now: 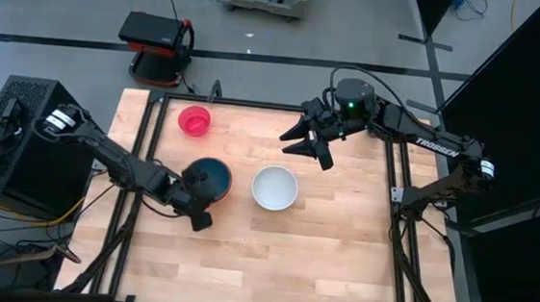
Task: Nest bowls inside each other
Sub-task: Stack the dark blue bowl on the dark orange bowl, then stack the white bowl on the dark blue bowl
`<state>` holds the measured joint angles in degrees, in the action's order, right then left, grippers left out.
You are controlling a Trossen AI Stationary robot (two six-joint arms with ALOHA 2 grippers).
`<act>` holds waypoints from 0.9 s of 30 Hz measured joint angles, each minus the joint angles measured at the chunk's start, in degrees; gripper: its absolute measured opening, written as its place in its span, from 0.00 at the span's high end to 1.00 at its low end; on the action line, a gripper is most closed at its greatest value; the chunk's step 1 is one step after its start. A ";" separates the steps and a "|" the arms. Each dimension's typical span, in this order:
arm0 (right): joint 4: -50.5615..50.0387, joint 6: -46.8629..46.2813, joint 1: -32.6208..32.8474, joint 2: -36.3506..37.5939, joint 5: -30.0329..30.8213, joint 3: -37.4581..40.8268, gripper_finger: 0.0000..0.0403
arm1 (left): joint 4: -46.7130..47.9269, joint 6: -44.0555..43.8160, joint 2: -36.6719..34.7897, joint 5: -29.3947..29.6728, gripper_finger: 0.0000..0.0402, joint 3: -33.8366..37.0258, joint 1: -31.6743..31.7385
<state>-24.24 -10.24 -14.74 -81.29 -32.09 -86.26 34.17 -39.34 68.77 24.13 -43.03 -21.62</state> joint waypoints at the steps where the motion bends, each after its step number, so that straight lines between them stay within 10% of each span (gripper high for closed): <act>1: -0.03 0.00 -0.01 0.00 -0.01 0.00 0.56 | 0.05 -0.24 0.40 0.29 1.00 -0.13 -0.20; 27: -1.25 -0.04 -0.07 -0.02 -1.10 0.01 0.51 | 3.43 -1.50 0.00 2.35 0.79 -6.12 -1.38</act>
<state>-25.50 -10.28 -14.81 -81.31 -33.19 -86.25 37.61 -40.84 68.76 26.47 -49.15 -23.00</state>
